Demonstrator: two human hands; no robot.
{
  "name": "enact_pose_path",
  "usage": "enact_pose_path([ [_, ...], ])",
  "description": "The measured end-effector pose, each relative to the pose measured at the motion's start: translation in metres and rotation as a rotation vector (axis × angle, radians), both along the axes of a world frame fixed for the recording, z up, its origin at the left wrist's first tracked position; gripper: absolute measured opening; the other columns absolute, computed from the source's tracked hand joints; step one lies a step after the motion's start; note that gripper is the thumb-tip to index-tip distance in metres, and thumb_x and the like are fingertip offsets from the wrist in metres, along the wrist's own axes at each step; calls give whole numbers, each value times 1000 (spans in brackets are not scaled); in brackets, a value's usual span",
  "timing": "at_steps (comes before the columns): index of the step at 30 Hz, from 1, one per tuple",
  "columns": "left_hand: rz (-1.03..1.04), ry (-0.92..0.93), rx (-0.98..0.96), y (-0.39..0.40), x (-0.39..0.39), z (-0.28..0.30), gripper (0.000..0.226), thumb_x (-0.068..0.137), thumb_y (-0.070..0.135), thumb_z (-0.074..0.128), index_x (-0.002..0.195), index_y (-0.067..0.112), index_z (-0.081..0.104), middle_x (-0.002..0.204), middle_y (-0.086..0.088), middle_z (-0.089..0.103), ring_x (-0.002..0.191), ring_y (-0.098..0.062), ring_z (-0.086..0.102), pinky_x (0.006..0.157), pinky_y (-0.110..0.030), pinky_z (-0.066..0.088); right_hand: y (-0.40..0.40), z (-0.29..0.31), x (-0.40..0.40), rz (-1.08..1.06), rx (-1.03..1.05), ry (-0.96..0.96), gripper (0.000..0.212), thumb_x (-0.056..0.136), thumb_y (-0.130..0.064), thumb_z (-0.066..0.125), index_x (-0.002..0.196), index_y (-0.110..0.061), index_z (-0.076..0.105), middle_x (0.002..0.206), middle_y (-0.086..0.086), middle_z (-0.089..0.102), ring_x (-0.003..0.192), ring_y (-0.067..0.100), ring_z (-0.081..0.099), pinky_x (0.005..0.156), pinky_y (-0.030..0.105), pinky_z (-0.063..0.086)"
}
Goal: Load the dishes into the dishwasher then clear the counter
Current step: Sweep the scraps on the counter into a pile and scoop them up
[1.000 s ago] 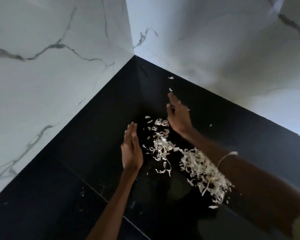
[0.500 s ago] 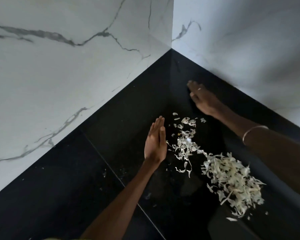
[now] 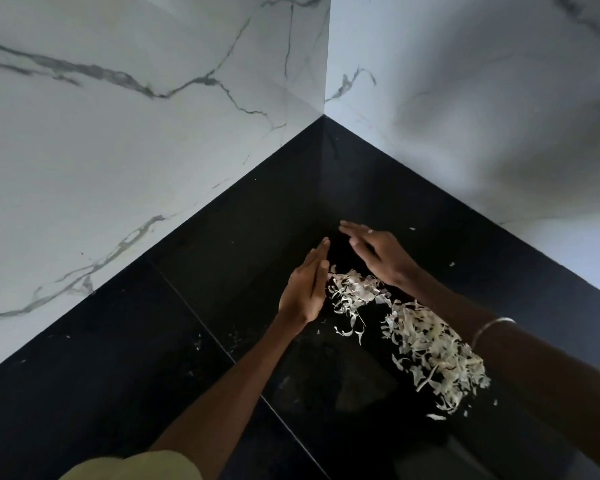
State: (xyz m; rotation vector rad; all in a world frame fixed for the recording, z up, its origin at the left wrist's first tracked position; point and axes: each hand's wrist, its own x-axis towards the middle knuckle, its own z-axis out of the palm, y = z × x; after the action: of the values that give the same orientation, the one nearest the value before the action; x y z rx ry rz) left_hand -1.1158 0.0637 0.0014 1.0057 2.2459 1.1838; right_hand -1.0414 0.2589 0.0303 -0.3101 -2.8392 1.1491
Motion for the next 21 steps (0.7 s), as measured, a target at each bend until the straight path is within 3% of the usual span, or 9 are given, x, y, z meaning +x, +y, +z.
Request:
enact_pose_path([
  [2,128,-49,53,2,-2,2,52,106,39,19,155,21,23,161,6,23,149,-10,17,121,-28,19,-10,-7,-21,80,97,-74,49,105,-35,32,151,-19,34,159,-3,29,148,9,19,122,40,20],
  [5,233,-134,93,2,-1,7,49,107,35,22,154,21,24,160,7,24,149,-9,13,121,-27,18,-35,-20,-20,241,155,-152,52,106,-40,24,155,-23,22,162,-4,18,149,7,4,124,36,12],
  [9,135,-69,-24,2,0,6,47,108,34,21,151,23,35,156,4,35,148,-10,18,119,-26,22,-43,-18,26,412,149,-153,47,106,-45,22,151,-32,32,158,-13,27,148,4,16,122,33,21],
  [12,91,6,-80,3,0,3,47,108,34,19,149,23,39,156,4,34,147,-9,20,117,-21,18,-21,-7,69,471,172,-140,42,108,-34,27,142,-25,48,150,-14,41,143,-6,23,121,28,21],
  [14,87,28,-96,3,-1,2,47,108,34,19,148,24,40,156,5,34,147,-7,19,115,-18,16,4,4,88,422,214,-85,41,106,-32,29,136,-23,55,146,-12,47,140,-7,29,120,28,25],
  [17,81,45,-107,4,-1,2,46,108,34,19,146,26,43,156,6,35,147,-7,20,114,-17,15,52,9,90,161,191,59,40,104,-27,36,136,-12,55,145,0,50,137,8,44,119,33,29],
  [19,82,62,-108,4,0,2,46,108,35,19,145,27,44,155,7,35,147,-7,21,117,-23,19,84,6,75,-54,169,83,46,103,-29,39,142,-9,48,149,4,45,140,13,40,120,34,25],
  [21,89,68,-115,3,-1,2,46,107,35,19,144,27,45,155,8,36,147,-7,21,118,-25,20,103,-2,60,-220,140,-19,52,103,-33,39,149,-9,37,156,5,34,146,16,28,121,32,17],
])
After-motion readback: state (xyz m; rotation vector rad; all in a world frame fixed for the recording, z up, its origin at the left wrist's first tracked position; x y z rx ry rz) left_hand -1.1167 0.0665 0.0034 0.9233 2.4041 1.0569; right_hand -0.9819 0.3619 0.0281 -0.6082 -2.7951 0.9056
